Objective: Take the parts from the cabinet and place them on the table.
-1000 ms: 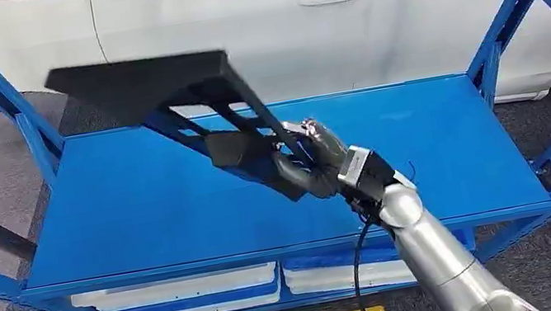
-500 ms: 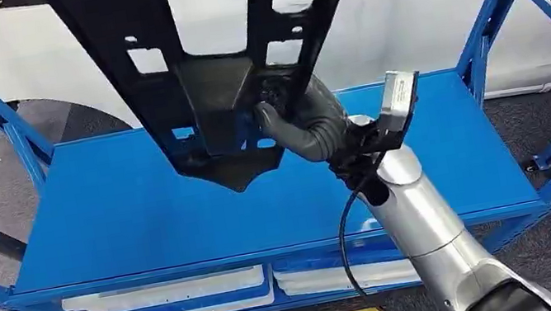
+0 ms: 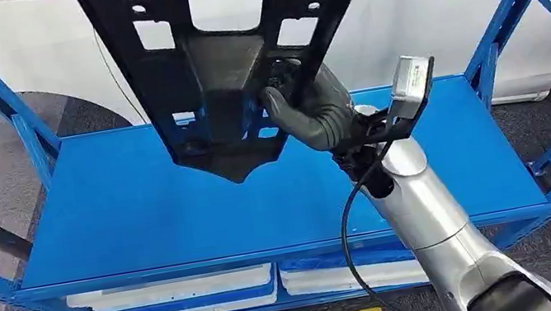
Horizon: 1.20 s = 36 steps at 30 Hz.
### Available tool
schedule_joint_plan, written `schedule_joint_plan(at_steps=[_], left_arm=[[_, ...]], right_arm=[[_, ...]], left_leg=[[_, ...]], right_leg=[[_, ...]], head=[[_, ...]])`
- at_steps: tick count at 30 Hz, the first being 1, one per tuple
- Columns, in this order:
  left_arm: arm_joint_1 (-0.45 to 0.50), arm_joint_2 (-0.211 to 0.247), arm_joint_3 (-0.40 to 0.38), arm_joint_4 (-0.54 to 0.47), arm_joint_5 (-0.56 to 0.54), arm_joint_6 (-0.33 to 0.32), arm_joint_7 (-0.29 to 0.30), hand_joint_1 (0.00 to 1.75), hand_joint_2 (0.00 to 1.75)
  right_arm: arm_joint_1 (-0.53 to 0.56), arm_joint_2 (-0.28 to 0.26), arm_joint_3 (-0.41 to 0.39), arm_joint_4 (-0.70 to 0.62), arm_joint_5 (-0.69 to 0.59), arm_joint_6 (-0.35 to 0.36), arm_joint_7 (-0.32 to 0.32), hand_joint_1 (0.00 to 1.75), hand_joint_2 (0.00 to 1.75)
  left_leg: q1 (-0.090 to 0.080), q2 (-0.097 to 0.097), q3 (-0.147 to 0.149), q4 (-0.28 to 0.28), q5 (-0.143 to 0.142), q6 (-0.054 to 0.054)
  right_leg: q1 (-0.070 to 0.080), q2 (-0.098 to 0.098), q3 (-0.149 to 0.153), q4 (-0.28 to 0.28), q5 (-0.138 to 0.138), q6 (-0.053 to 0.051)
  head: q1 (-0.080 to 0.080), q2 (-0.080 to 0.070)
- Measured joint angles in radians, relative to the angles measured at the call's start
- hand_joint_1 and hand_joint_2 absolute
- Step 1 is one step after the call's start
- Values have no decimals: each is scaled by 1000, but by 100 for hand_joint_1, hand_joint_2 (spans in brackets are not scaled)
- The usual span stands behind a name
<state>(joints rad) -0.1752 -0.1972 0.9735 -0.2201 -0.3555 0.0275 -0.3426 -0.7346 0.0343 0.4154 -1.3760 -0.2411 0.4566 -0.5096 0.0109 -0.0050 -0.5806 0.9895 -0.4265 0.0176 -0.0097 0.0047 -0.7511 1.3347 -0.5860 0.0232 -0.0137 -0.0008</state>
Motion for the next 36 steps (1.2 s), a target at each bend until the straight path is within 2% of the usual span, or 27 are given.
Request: schedule_joint_plan(at_steps=[1,2,4,5,8,10,11,12,14,15,16,17,19,20,21,24,25,26,27,28,29,30,31,33,34,35,36], left_arm=[[-1,0,-1,0,-4,5,2,0,175],[-2,0,-4,0,-10,8,8,0,175],[-3,0,-12,0,-18,11,14,0,175],[-4,0,-17,0,-23,12,18,0,175],[-6,0,-27,0,-37,16,26,0,175],[-7,0,-34,0,-41,21,29,0,175],[-7,0,-36,0,-42,24,30,0,175],[-8,0,-39,0,-42,27,31,0,175],[-7,0,-43,0,-44,29,36,0,175],[-6,0,-43,0,-44,29,36,0,175],[-6,0,-44,0,-44,29,37,0,175],[-6,0,-44,0,-44,29,37,0,175],[-7,0,-44,0,-43,30,37,0,175],[-9,1,-44,0,-42,29,37,0,175],[-10,1,-44,0,-41,29,37,0,175],[-7,2,-44,0,-40,31,37,0,175],[-6,0,-44,0,-40,31,37,0,175],[-8,-1,-44,0,-40,30,39,0,175],[-10,-1,-44,0,-40,30,41,0,175],[-10,-1,-44,0,-40,31,43,0,175],[-10,-1,-45,0,-41,34,45,0,175],[-9,-1,-45,0,-41,36,47,0,175],[-9,-1,-45,0,-41,39,48,0,175],[-9,-1,-47,0,-41,42,48,0,175],[-9,-2,-48,0,-42,42,50,0,175],[-10,-3,-50,0,-42,42,50,0,175],[-11,-3,-50,0,-43,41,50,0,175]], right_arm=[[1,-3,2,1,2,-3,-1,175,175],[0,-4,5,1,5,-7,-3,175,175],[-1,-4,8,1,8,-10,-8,175,175],[-2,-5,10,1,10,-11,-10,175,175],[3,-5,12,0,21,-17,-10,175,175],[2,-5,13,-2,24,-18,-10,175,175],[2,-5,14,-5,24,-18,-10,175,175],[2,-5,15,-6,24,-19,-10,175,175],[2,-5,20,-7,27,-20,-8,175,175],[3,-5,23,-7,27,-20,-8,175,175],[4,-5,24,-7,27,-20,-7,175,175],[3,-5,24,-7,27,-20,-7,175,175],[0,-4,24,-7,27,-20,-7,175,175],[-2,-3,24,-7,27,-20,-7,175,175],[-3,-3,24,-7,27,-20,-7,175,175],[-3,-2,28,-7,27,-20,-6,175,175],[-4,-3,29,-7,28,-20,-5,175,175],[-5,-3,29,-7,27,-20,-6,175,175],[-6,-3,29,-8,27,-20,-6,175,175],[-5,-3,29,-7,27,-20,-6,175,175],[-2,-4,29,-7,27,-20,-6,175,175],[-1,-5,29,-7,27,-20,-5,175,175],[0,-6,29,-7,27,-20,-5,175,175],[1,-8,29,-7,27,-20,-5,175,175],[0,-9,29,-8,27,-20,-5,175,175],[-2,-10,29,-8,27,-20,-5,175,175],[-3,-10,29,-11,27,-20,-5,175,175]], left_leg=[[0,0,0,1,0,0],[0,-1,1,3,-1,-1],[0,-3,1,11,-6,-9],[-4,-3,-5,17,-9,-13],[-5,-2,-11,20,-7,-29],[-2,-1,-13,24,-16,-42],[0,-1,-21,51,-44,-47],[1,-1,-44,110,-87,-51],[2,-1,-111,285,-175,-57],[2,-1,-128,336,-190,-58],[2,-1,-121,334,-181,-56],[1,-1,-91,285,-153,-53],[1,-1,18,99,-75,-42],[-2,-1,60,15,-71,-32],[-8,-1,59,11,-64,-29],[-13,-3,48,16,-51,-14],[-2,-1,45,2,-34,-6],[-2,4,38,-1,-24,0],[-2,4,26,0,-15,8],[-3,5,14,0,-7,8],[-4,5,2,0,2,9],[-4,6,-11,2,10,9],[-4,6,-26,5,19,8],[-4,6,-50,13,32,5],[-4,6,-61,18,37,2],[-4,5,-68,25,41,-1],[-9,4,-78,30,46,-8]], right_leg=[[-3,0,4,-13,20,1],[-5,-1,34,-76,63,1],[-7,-4,125,-265,153,-2],[-5,-5,147,-310,148,-7],[1,0,137,-312,154,-21],[-5,-3,138,-324,166,-38],[-4,-4,136,-326,168,-42],[-4,-5,134,-326,171,-45],[-1,-7,125,-325,176,-50],[1,-7,120,-325,180,-50],[2,-6,116,-325,184,-50],[3,-6,113,-324,187,-49],[5,-5,110,-323,193,-44],[5,-5,110,-323,196,-40],[8,-5,107,-322,201,-32],[4,-7,104,-328,217,-15],[9,-6,99,-327,220,-6],[4,-3,88,-306,182,-4],[3,-4,69,-252,127,-2],[2,-4,44,-172,69,2],[1,-4,22,-94,24,5],[1,-4,8,-32,-1,7],[1,-4,14,-9,5,8],[0,-4,89,-96,64,5],[0,-4,151,-184,92,1],[0,-4,209,-268,94,-4],[8,-4,240,-326,67,-8]], head=[[0,0],[0,0],[0,0],[-1,0],[-2,0],[-1,0],[-3,0],[-5,0],[-4,0],[-5,0],[-4,0],[-5,0],[-5,0],[-4,0],[-3,0],[-3,0],[-3,0],[-3,0],[1,0],[1,0],[0,0],[1,0],[0,0],[1,0],[1,0],[1,0],[1,0]])
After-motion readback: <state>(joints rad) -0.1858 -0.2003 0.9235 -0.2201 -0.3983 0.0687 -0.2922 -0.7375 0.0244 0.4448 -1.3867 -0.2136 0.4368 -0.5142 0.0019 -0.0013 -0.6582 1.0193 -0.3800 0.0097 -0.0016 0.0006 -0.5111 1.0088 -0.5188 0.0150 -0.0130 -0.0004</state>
